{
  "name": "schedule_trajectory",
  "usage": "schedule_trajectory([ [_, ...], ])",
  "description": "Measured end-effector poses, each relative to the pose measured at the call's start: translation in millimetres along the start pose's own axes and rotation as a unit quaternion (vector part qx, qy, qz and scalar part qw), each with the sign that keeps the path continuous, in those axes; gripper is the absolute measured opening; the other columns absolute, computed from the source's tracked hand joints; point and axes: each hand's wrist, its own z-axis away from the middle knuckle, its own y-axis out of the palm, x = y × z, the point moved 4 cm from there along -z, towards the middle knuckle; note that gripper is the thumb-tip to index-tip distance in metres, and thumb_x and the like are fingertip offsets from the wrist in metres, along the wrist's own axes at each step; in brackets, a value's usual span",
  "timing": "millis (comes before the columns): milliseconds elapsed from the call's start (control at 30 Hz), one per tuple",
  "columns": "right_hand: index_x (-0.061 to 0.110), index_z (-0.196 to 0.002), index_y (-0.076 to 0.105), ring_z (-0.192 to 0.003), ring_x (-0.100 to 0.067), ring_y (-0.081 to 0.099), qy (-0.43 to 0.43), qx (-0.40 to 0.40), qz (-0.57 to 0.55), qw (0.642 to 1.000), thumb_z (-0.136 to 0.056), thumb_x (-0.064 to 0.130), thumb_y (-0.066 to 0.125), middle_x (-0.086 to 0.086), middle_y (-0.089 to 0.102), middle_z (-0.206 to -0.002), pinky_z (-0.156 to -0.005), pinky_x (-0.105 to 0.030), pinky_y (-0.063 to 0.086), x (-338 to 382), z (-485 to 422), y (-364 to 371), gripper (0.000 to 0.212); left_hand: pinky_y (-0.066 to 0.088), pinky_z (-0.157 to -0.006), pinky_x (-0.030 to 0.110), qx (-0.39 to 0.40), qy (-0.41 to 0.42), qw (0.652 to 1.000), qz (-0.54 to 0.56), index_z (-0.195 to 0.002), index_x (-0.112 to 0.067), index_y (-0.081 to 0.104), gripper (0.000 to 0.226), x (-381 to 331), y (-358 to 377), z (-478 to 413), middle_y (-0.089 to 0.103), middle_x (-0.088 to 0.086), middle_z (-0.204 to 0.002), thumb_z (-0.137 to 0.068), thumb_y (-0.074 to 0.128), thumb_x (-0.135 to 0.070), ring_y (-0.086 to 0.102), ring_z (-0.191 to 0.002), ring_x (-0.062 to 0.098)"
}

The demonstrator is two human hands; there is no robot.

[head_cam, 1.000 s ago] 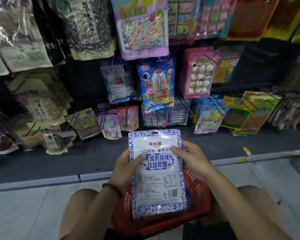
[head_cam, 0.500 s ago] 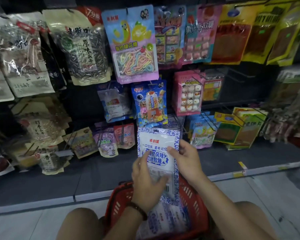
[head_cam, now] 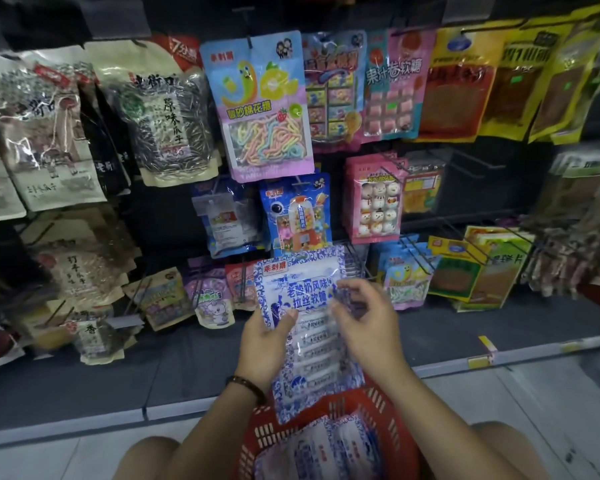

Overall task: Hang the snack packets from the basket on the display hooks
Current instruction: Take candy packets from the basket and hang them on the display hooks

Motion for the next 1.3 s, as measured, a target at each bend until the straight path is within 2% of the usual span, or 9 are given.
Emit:
schedule_trajectory([
  [200,0.05,-0.144,0.058,-0.13,0.01,0.048,0.009,0.075,-0.027,0.997,-0.094,0.028,0.08,0.026,0.051,-0.146,-0.101,-0.008,0.037,-12,-17,-12,0.059,0.048,-0.113,0.054,0.065,-0.005,0.996,0.054,-0.136,-0.024,0.064,0.056,-9,3,-15,0.069,-0.004,-0.138,-0.095,0.064,-0.062,0.064,-0.129,0.019],
  [333,0.059,-0.138,0.058,-0.073,0.005,0.045,0.03,0.045,-0.06,0.997,-0.095,0.025,0.079,0.027,0.051,-0.097,-0.067,-0.01,0.039,-33,-28,-16,0.059,0.05,-0.111,0.042,0.064,0.008,0.997,0.04,-0.132,-0.034,0.067,0.045,-14,20,-26,0.071,-0.016,-0.131,-0.1,0.052,-0.061,0.065,-0.125,0.005],
  [433,0.061,-0.139,0.055,-0.056,-0.007,0.048,0.024,0.015,-0.047,0.998,-0.099,0.022,0.074,0.026,0.06,-0.112,-0.054,-0.017,0.046,-50,-38,-23,0.059,0.05,-0.1,0.026,0.065,0.026,0.998,0.005,-0.126,-0.042,0.066,0.032,-16,38,-39,0.072,-0.026,-0.123,-0.098,0.056,-0.053,0.066,-0.116,-0.006],
  [633,0.057,-0.132,0.062,-0.111,0.006,0.065,0.05,-0.046,-0.012,0.998,-0.096,0.028,0.077,0.028,0.068,-0.124,-0.092,-0.021,0.054,-112,-62,-46,0.048,0.033,-0.059,0.021,0.05,0.042,0.995,-0.08,-0.071,-0.018,0.032,0.048,4,90,-72,0.03,-0.011,-0.056,-0.103,0.063,-0.034,0.03,-0.053,0.007],
  [733,0.061,-0.118,0.065,-0.115,0.008,0.062,0.088,-0.082,-0.014,0.993,-0.093,0.029,0.081,0.034,0.067,-0.121,-0.095,-0.027,0.053,-154,-72,-51,0.044,0.041,-0.054,0.028,0.063,0.013,0.992,-0.107,-0.063,-0.018,0.04,0.048,29,114,-91,0.046,-0.008,-0.051,-0.104,0.065,-0.019,0.043,-0.049,0.01],
  [833,0.048,-0.106,0.066,-0.103,0.004,0.067,0.119,-0.104,-0.017,0.987,-0.091,0.03,0.083,0.025,0.071,-0.106,-0.088,-0.037,0.059,-199,-81,-51,0.029,0.05,-0.067,0.055,0.077,-0.057,0.992,-0.079,-0.069,-0.019,0.056,0.037,57,135,-109,0.063,0.017,-0.073,-0.102,0.064,-0.003,0.053,-0.067,0.03],
  [967,0.042,-0.1,0.062,-0.102,-0.003,0.068,0.159,-0.067,-0.03,0.985,-0.091,0.035,0.082,0.018,0.07,-0.102,-0.086,-0.032,0.058,-245,-96,-42,0.023,0.047,-0.07,0.043,0.073,-0.068,0.989,-0.113,-0.095,-0.005,0.063,0.016,92,163,-131,0.052,0.023,-0.081,-0.103,0.055,0.007,0.046,-0.073,0.029],
  [1133,0.034,-0.125,0.057,-0.124,-0.01,0.057,0.178,0.014,-0.031,0.983,-0.092,0.033,0.082,0.012,0.059,-0.132,-0.106,-0.043,0.052,-285,-109,-33,0.041,0.056,-0.087,0.044,0.048,-0.114,0.989,-0.08,-0.099,-0.024,0.06,0.012,123,196,-158,0.07,0.009,-0.092,-0.102,0.064,-0.013,0.062,-0.081,0.023],
  [1300,0.033,-0.139,0.052,-0.127,0.0,0.045,0.169,0.031,0.001,0.985,-0.093,0.032,0.08,0.009,0.047,-0.143,-0.109,-0.028,0.041,-297,-129,-28,0.054,0.058,-0.071,0.063,0.048,-0.168,0.985,-0.009,-0.112,-0.013,0.065,0.023,151,221,-172,0.062,0.037,-0.087,-0.108,0.057,-0.033,0.06,-0.07,0.036],
])
